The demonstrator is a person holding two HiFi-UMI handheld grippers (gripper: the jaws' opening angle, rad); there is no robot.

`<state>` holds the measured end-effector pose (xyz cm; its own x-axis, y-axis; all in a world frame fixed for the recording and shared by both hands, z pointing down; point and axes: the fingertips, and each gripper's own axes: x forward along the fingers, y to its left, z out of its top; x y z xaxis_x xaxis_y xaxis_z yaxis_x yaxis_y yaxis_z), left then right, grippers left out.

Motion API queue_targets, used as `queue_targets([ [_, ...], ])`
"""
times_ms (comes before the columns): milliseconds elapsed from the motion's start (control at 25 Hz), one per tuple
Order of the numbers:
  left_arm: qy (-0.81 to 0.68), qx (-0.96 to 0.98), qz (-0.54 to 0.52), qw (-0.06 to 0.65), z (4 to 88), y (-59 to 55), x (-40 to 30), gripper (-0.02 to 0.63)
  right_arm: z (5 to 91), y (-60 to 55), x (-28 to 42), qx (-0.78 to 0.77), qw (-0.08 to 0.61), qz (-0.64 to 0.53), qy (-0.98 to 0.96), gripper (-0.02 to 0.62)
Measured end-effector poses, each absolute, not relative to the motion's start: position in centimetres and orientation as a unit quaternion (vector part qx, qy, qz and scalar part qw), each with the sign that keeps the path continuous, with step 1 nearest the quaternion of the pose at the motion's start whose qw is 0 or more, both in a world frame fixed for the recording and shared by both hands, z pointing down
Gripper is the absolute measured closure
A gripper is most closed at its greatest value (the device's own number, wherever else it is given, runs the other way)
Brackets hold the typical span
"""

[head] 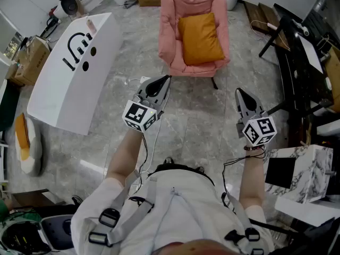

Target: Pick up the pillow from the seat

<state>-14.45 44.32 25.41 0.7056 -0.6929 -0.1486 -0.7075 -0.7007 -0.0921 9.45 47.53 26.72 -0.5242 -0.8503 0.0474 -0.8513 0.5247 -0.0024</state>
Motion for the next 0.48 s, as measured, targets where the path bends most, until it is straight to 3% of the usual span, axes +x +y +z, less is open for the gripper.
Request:
queue_targets([
  [480, 0.374, -0.924, 0.049, 0.063, 25.7, 44.0, -16.9, 0.597, 27.0, 47.5, 6.7, 0.5, 0.021, 0.014, -0.866, 0.583],
])
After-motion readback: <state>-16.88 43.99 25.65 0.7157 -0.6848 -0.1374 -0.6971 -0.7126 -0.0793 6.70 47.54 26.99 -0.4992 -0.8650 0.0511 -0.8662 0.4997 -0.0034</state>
